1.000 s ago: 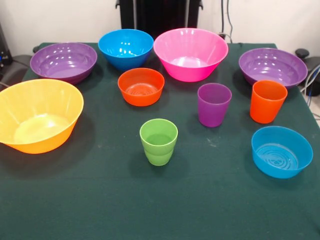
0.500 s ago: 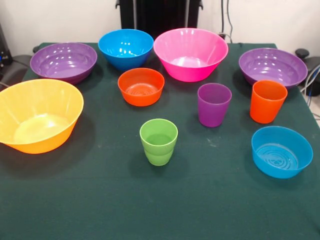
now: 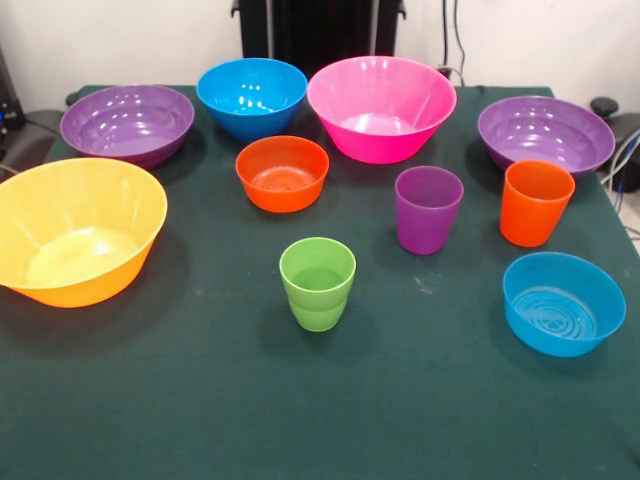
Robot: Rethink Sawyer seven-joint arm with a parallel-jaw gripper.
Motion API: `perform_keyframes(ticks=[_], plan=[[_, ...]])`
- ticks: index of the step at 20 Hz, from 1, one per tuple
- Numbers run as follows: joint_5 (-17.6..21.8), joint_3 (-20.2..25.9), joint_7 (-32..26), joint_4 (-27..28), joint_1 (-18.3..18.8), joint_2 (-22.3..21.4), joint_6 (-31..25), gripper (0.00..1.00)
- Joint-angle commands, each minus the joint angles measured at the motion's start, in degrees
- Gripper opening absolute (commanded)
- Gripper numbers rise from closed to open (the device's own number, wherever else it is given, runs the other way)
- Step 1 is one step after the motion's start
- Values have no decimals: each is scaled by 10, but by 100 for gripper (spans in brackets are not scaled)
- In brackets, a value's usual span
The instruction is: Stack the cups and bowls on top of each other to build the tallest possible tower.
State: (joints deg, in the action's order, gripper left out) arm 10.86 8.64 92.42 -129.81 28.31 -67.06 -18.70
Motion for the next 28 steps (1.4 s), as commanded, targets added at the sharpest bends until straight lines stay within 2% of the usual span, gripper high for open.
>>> perform_keyframes(ticks=[1,7,15,21,24,26,28], plan=[[80,43,2,-41,-4,83,45,100],[110,32,24,-32,-14,102,67,100],[140,3,53,-16,-33,161,113,100],[151,18,46,-18,-29,150,121,100],[172,3,44,-3,-40,164,141,100],[178,1,36,-1,-45,145,122,100],[168,21,28,-13,-36,118,98,100]])
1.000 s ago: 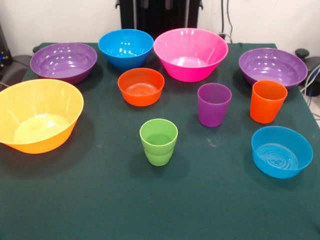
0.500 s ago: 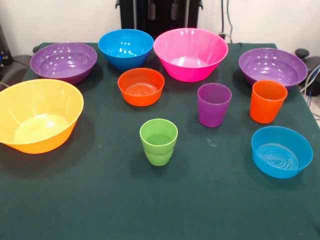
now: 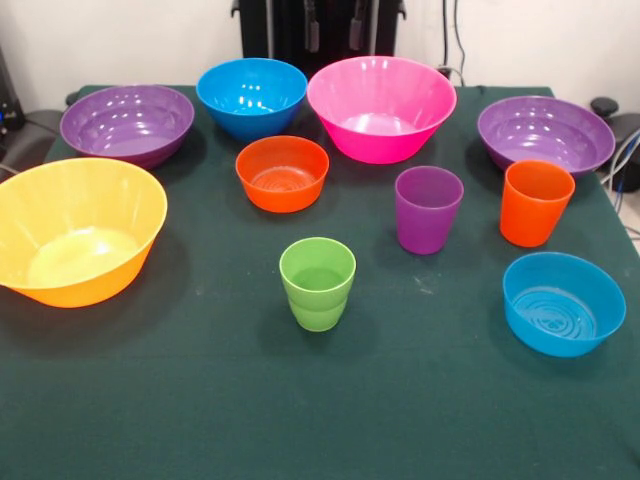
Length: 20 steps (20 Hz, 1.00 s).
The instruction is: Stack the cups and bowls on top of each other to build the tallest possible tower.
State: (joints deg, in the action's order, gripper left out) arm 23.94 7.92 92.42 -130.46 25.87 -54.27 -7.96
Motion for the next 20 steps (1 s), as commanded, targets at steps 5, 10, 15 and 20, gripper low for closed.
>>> perform_keyframes(ticks=[5,10,15,20], plan=[[40,42,13,15,-12,-12,-29,100],[38,54,22,23,-17,3,-6,100],[32,57,36,31,-25,19,13,100],[39,52,29,54,-11,48,12,100]])
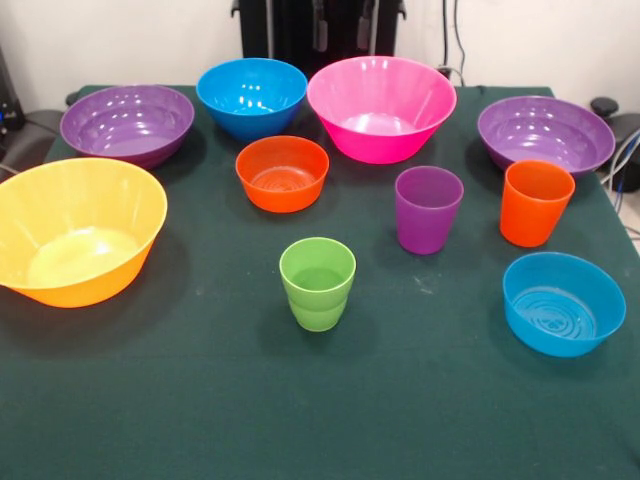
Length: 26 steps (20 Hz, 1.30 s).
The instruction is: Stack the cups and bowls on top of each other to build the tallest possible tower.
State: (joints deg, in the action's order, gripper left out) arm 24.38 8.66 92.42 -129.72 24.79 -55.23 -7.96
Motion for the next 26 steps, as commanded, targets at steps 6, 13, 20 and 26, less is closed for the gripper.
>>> perform_keyframes(ticks=[6,13,20,26], plan=[[44,23,37,54,-6,80,31,100],[53,17,43,54,-4,95,60,100],[66,13,46,54,-8,88,76,100],[66,17,48,53,-6,99,81,100]])
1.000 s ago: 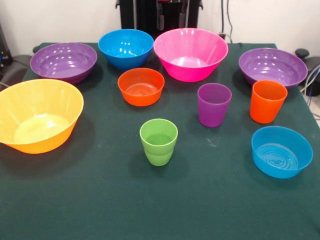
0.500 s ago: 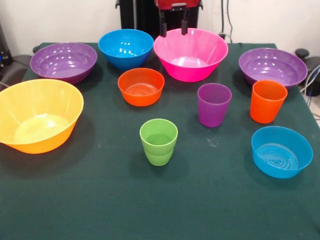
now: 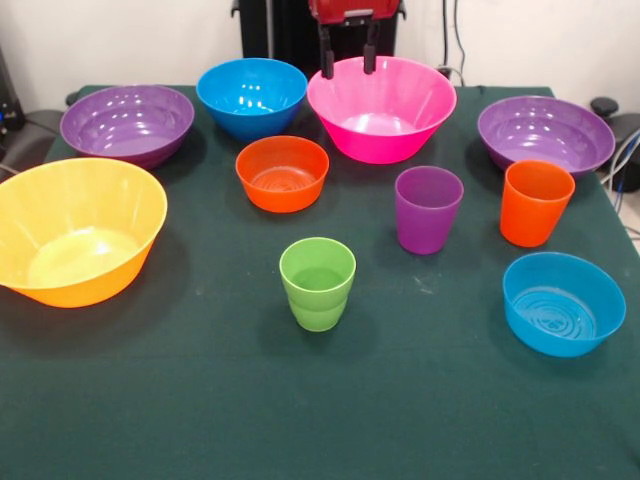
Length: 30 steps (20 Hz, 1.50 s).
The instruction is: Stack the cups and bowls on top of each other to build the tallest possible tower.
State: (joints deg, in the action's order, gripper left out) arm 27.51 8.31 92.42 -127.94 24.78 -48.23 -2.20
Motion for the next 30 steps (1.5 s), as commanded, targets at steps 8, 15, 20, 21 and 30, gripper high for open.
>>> perform_keyframes(ticks=[8,15,20,21,30], plan=[[28,29,48,36,0,27,20,100],[-7,37,44,44,-3,4,-50,100],[-8,38,54,39,-5,6,-34,100],[-7,38,55,39,-5,7,-32,100],[-3,40,53,33,-1,4,-29,100]])
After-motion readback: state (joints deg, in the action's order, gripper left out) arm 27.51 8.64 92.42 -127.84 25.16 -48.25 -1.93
